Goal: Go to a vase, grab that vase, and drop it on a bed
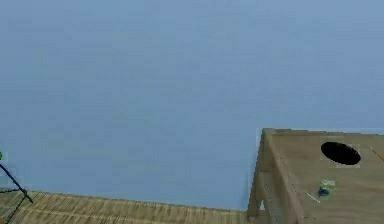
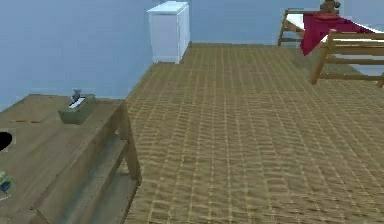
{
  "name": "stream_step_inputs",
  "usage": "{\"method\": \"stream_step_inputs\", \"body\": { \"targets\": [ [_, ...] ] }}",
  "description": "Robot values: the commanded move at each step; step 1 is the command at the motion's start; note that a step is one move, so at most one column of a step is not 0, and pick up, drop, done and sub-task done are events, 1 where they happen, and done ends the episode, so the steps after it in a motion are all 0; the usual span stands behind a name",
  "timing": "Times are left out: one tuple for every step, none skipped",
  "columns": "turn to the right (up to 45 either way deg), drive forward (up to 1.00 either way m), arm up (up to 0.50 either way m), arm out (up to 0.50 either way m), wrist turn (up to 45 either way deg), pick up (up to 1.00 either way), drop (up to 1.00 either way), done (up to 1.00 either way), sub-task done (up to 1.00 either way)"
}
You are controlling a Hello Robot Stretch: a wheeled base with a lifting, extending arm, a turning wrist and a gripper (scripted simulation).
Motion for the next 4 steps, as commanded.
{"method": "stream_step_inputs", "body": {
  "targets": [
    [45.0, 0.0, 0.0, 0.0, 0.0, 0.0, 0.0, 0.0, 0.0],
    [21.0, 0.0, 0.0, 0.0, 0.0, 0.0, 0.0, 0.0, 0.0],
    [0.0, 0.5, 0.0, 0.0, 0.0, 0.0, 0.0, 0.0, 0.0],
    [-45.0, 0.0, 0.0, 0.0, 0.0, 0.0, 0.0, 0.0, 0.0]
  ]
}}
